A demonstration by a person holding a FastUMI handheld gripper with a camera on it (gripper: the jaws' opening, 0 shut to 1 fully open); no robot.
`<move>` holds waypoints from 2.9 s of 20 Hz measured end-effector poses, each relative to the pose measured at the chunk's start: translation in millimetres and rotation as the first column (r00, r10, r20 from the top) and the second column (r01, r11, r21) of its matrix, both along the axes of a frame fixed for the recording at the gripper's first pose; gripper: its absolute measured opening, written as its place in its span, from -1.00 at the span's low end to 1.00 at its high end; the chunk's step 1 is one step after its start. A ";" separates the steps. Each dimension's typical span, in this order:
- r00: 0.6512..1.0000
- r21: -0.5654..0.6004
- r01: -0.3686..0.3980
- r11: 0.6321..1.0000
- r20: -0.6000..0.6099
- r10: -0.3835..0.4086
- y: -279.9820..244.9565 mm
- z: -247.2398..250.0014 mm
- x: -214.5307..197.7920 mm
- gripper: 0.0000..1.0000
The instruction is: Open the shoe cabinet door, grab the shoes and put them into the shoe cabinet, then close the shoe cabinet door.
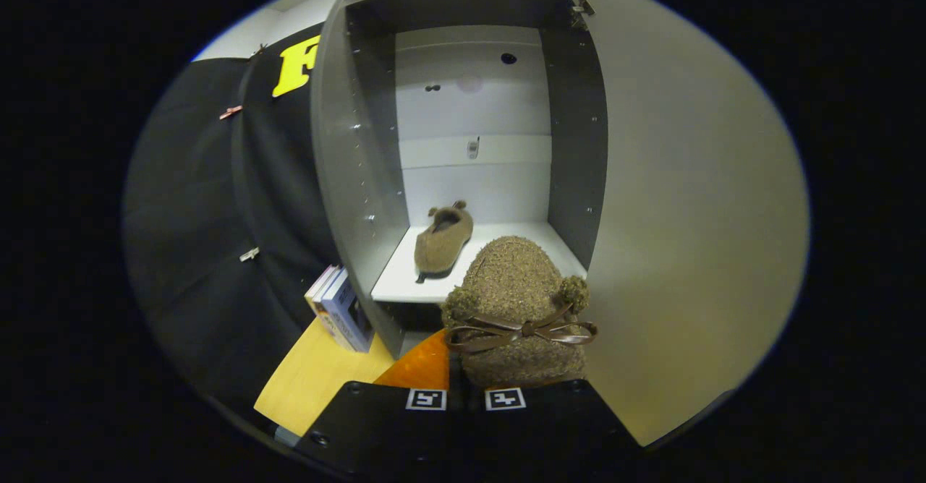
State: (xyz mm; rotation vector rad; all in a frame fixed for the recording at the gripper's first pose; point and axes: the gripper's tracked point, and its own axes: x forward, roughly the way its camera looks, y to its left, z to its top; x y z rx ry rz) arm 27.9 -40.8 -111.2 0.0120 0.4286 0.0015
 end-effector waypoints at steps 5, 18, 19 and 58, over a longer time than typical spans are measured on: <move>0.999 -0.019 0.038 0.999 -0.005 -0.038 -6.7 24.5 75.8 -0.90; 0.983 -0.019 0.063 0.998 -0.170 -0.065 -31.6 -44.4 254.0 -0.91; 0.981 -0.024 0.064 0.998 -0.184 -0.068 -33.8 -53.1 262.2 -0.91; 0.951 -0.018 0.029 0.999 0.309 -0.022 19.9 104.6 108.2 0.97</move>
